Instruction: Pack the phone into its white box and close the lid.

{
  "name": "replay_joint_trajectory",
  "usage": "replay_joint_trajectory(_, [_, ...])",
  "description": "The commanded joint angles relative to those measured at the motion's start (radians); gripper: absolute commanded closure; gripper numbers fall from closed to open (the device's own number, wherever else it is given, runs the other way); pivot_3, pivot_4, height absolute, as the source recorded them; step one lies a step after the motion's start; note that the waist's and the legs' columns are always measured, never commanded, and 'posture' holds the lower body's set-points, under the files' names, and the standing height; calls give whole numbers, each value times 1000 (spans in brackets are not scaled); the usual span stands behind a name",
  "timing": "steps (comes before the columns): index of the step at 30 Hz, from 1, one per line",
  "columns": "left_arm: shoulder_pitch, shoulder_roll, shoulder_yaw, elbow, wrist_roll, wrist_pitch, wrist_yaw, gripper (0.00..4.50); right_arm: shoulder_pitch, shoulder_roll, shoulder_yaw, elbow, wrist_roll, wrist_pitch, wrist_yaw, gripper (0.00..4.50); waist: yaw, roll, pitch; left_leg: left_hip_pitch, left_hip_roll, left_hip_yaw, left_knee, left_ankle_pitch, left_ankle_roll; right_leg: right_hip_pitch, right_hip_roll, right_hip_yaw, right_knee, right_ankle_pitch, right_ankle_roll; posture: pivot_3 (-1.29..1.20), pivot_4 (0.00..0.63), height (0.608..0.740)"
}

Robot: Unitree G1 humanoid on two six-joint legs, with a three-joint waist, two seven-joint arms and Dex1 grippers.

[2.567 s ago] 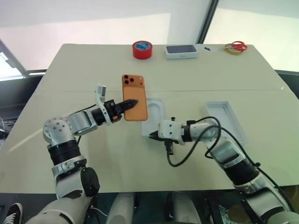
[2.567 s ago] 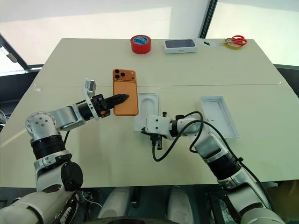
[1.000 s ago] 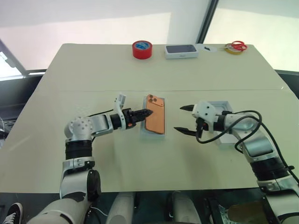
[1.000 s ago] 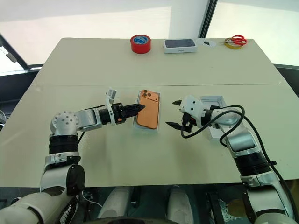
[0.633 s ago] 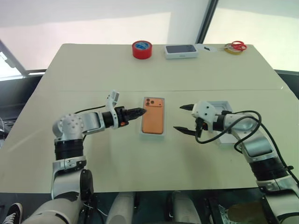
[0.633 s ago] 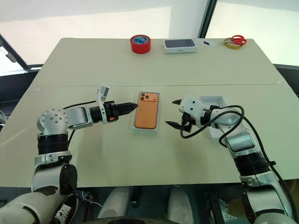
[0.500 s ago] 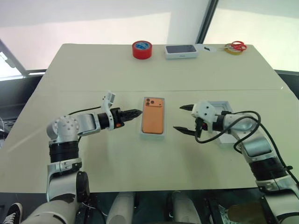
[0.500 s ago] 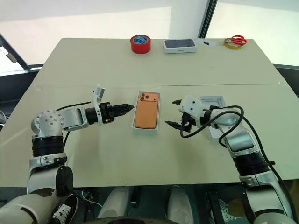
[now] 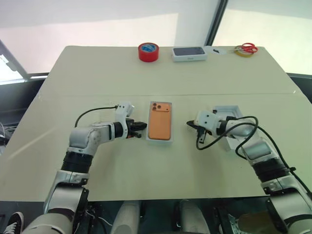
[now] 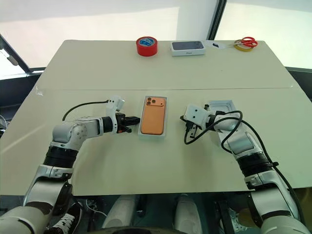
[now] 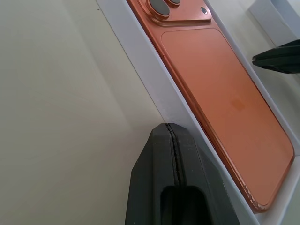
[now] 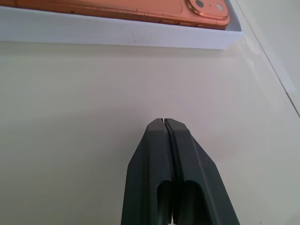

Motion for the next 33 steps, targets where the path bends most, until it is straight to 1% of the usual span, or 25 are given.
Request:
replay_joint_trajectory(1, [-21,-71,-70,-1,1,-11,-73,4500,-20,-16,-26,-22,4,-22,8,4445,3,0,0,0,0,0,0,0,0,0,0,0,0,0,0,0,150,740])
replay_joint_trajectory(4, [-51,-139,-52,-1,-12,25,-66,4500,0,-26,-32,-50,10,-13,18,4445,15,0,0,-1,-1,-1,1,-1,1,1,-1,0,-1,0,0,0,150,740])
replay_joint_trajectory(7, [-63,-182,-83,2,20,4,-81,4500,40,-53,-50,-93,25,3,35,4445,23,0,0,-1,-1,0,2,-1,2,1,-1,0,-1,0,0,0,150,740])
replay_joint_trajectory(10, [-80,-206,-114,24,47,-39,-110,4500,85,-88,-74,-133,28,15,43,4445,24,0,0,-1,0,0,2,-1,2,1,0,0,-1,0,0,0,150,740])
replay_joint_trajectory(13, [-103,-236,-107,69,55,-51,-124,4500,131,-124,-98,-179,37,32,53,4445,25,0,0,-1,0,0,2,-1,2,1,0,0,-1,0,0,0,150,740])
replay_joint_trajectory(15, [-114,-260,-141,110,97,-101,-129,4500,186,-163,-130,-226,56,51,73,4445,27,0,0,-1,-1,0,2,-1,2,1,-1,0,-1,0,0,0,150,740])
replay_joint_trajectory(17, [-122,-278,-147,136,115,-125,-131,4500,224,-190,-150,-257,62,61,80,4445,26,0,0,-1,-1,0,3,-1,2,1,-1,0,-1,0,0,0,150,740])
replay_joint_trajectory(22, [-126,-302,-124,164,125,-134,-134,4500,273,-224,-184,-293,69,84,77,4445,25,0,0,-1,0,0,3,-1,2,2,-1,-1,-1,0,0,0,150,740])
replay_joint_trajectory(24, [-116,-302,-132,170,143,-145,-134,4500,281,-225,-195,-296,97,137,97,4445,24,0,0,-1,0,0,3,-1,3,2,-1,-1,-1,0,0,0,150,740])
replay_joint_trajectory(30, [-152,-315,-93,247,169,-202,-107,4500,313,-249,-199,-314,85,116,100,4445,26,0,0,-1,0,0,4,-1,3,2,-1,-1,-1,0,0,0,150,740])
replay_joint_trajectory(33, [-160,-322,-85,264,169,-210,-107,4500,318,-258,-199,-315,112,154,126,4445,25,0,0,-1,0,0,5,-2,3,3,-1,-1,-1,0,0,0,150,740])
